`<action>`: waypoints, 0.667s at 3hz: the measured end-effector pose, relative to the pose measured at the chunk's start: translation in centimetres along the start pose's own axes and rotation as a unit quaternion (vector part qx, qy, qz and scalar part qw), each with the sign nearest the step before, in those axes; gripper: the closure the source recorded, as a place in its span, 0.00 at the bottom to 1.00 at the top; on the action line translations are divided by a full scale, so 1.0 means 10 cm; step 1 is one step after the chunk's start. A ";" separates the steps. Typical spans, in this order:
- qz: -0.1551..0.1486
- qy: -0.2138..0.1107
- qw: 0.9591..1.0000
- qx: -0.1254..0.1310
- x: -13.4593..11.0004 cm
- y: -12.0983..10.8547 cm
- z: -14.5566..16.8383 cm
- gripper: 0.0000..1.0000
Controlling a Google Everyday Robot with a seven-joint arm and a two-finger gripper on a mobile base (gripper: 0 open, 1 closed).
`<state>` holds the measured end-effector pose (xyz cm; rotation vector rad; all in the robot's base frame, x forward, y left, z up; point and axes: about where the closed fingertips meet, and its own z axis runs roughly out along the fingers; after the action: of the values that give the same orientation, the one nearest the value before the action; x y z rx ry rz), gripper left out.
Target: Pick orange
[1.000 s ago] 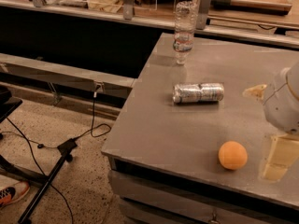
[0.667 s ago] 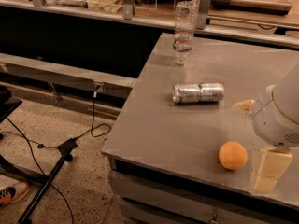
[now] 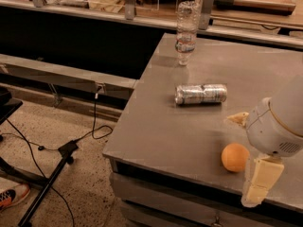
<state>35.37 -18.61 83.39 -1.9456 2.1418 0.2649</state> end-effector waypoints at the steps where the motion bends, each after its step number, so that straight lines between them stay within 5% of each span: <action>1: -0.001 0.000 1.000 0.002 -0.01 0.00 -0.01 0.19; 2: 0.000 -0.002 1.000 0.001 -0.02 0.00 -0.02 0.50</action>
Offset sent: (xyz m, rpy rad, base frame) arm -0.0001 0.0010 0.0013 -0.0004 -0.0031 0.0001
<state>35.34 -18.45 83.61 -1.9428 2.1381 0.2654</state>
